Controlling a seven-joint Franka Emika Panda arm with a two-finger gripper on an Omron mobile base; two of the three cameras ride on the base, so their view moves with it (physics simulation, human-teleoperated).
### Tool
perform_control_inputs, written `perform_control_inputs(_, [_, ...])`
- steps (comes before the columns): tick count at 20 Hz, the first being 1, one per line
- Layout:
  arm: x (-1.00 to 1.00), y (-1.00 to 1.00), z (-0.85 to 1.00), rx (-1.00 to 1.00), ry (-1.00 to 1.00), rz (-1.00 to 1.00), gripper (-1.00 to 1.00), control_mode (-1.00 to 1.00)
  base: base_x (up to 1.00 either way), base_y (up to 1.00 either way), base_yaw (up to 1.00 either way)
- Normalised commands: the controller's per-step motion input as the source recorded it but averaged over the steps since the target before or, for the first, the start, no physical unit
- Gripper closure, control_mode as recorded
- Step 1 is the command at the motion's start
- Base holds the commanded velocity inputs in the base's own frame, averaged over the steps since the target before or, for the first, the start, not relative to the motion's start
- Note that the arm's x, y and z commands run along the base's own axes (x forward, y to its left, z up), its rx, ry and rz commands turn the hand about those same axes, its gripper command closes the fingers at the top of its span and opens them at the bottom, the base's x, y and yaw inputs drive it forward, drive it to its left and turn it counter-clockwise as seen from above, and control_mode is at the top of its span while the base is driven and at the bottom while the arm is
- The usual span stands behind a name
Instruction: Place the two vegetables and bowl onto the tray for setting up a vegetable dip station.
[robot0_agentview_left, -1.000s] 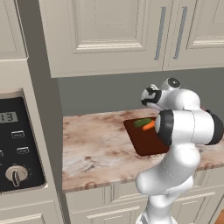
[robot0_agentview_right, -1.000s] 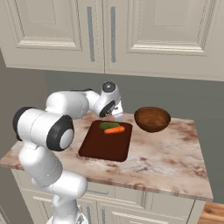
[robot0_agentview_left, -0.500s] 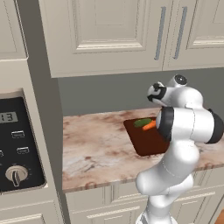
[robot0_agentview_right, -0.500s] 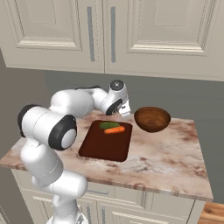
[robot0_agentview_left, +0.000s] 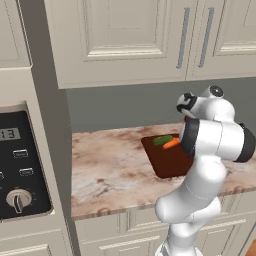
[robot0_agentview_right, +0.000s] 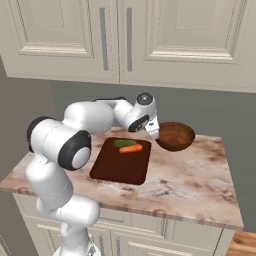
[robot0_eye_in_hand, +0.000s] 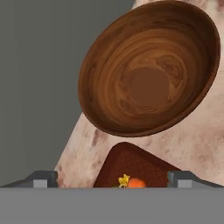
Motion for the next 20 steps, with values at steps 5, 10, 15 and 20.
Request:
perform_control_inputs(5, [-0.11, -0.36, 0.0, 0.0, 0.0, 0.0, -1.0, -1.0, 0.0, 0.0, 0.0])
perform_control_inputs(10, [-0.17, -0.35, 0.0, 0.0, 0.0, 0.0, -1.0, -1.0, 0.0, 0.0, 0.0])
perform_control_inputs(15, [-0.18, -0.23, -0.03, 0.0, 0.0, 0.0, -1.0, -1.0, 0.0, 0.0, 0.0])
perform_control_inputs(20, [-0.19, -0.26, -0.07, 0.0, 0.0, 0.0, -1.0, -1.0, 0.0, 0.0, 0.0])
